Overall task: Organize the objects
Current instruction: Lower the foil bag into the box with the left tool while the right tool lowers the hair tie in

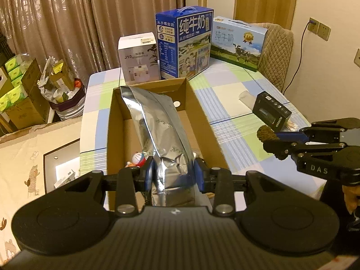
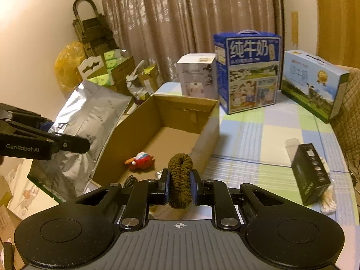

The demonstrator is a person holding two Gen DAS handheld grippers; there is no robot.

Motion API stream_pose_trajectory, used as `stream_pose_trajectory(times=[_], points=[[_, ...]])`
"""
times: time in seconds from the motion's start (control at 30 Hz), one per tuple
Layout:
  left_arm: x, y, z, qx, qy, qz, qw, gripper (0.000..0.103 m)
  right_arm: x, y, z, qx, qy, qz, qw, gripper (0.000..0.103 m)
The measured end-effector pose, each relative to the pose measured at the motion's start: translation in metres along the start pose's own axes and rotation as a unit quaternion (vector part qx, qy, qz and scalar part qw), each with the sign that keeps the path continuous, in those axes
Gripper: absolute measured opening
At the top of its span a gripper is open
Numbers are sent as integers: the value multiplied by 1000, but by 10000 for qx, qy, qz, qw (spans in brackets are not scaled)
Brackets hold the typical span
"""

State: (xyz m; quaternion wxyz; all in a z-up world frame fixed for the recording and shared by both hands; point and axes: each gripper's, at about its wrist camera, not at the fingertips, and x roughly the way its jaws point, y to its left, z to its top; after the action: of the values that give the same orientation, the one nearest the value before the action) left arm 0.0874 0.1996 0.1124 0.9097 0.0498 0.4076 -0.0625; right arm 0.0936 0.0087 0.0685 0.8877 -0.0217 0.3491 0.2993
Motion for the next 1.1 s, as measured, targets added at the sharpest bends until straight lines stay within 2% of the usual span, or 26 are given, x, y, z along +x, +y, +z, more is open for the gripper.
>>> stream_pose_trajectory(times=[0.57,1.1], points=[[28,42,18,126,194,236,9995,31,50,26,27,-69,146,180,9997,15],[61,47,26,225,351,171,9990,31,79,27,31,-26,291,192,9994,15]])
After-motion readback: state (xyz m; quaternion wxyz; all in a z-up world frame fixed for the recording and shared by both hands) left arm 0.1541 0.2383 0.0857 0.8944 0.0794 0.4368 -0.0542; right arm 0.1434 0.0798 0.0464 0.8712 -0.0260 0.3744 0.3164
